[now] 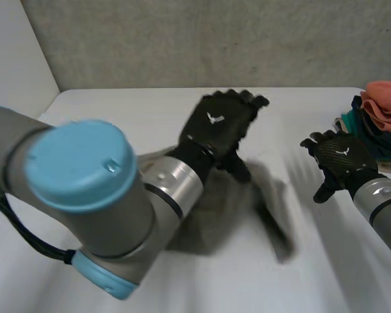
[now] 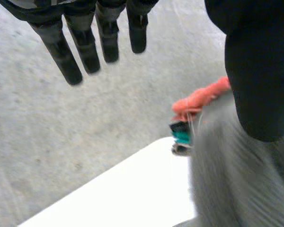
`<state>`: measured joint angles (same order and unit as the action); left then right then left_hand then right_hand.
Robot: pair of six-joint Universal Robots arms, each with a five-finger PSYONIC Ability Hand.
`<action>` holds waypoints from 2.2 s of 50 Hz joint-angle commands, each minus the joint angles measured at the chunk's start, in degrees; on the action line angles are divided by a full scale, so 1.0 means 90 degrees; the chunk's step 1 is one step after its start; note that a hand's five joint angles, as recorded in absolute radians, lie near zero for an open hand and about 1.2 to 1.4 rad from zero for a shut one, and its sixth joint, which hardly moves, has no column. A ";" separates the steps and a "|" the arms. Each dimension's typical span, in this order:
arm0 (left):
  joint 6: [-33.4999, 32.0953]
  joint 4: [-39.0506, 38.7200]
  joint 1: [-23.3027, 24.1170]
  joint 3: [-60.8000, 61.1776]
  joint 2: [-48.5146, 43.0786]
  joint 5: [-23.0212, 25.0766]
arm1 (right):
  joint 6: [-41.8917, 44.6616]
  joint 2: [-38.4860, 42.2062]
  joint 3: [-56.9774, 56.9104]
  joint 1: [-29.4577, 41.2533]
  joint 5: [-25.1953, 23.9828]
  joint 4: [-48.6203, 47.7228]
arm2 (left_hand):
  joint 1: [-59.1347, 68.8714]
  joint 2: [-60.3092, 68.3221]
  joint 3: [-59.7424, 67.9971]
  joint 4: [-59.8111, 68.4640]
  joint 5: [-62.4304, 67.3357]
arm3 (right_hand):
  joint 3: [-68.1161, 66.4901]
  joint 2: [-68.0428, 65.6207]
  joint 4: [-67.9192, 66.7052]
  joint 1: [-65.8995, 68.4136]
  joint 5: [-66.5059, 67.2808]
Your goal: Fold the laundry.
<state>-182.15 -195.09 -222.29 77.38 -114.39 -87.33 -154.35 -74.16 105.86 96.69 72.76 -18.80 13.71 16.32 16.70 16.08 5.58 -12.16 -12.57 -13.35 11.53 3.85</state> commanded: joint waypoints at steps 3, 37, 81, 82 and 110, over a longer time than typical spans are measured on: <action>-0.0805 0.0074 -0.0397 0.0093 -0.0065 0.0006 | -0.0037 -0.0051 -0.0034 -0.0011 -0.0037 0.0019 | 0.0116 -0.0174 -0.0217 -0.0148 -0.0092 | 0.0240 0.0286 0.0373 -0.0170 -0.0428; -0.2778 0.1227 -0.1092 -0.3138 -0.3520 0.1578 | 0.2384 -0.1077 0.0053 -0.0197 -0.0672 0.4687 | 0.1182 0.0892 0.0849 0.0918 0.0973 | 0.0240 0.0286 0.0373 -0.0170 -0.0428; -0.3432 0.1940 -0.1092 -0.5405 -0.5083 0.1334 | 0.1906 -0.0598 0.0542 0.0008 -0.0721 0.3427 | 0.3536 0.3246 0.3203 0.3273 0.3328 | -0.3209 -0.3163 -0.3076 0.3279 0.3021; -0.3481 0.1940 -0.1092 -0.5414 -0.5093 0.1334 | 0.1906 -0.0588 0.0542 -0.0001 -0.0721 0.3427 | 0.3592 0.3302 0.3259 0.3329 0.3384 | -0.3227 -0.3181 -0.3094 0.3297 0.3039; -0.4165 -0.0931 -0.1463 -0.5512 -0.3239 -0.0492 | 0.1213 -0.0608 -0.1800 0.0418 0.0186 0.0061 | 0.7366 0.7076 0.7033 0.7102 0.7157 | -0.7538 -0.7492 -0.7405 0.7608 0.7350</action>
<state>-220.09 -197.76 -233.55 27.26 -151.37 -89.29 -139.22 -79.65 100.06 97.70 69.93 -5.68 65.20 68.22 68.00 68.55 55.35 -67.93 -67.32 -67.93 56.40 56.70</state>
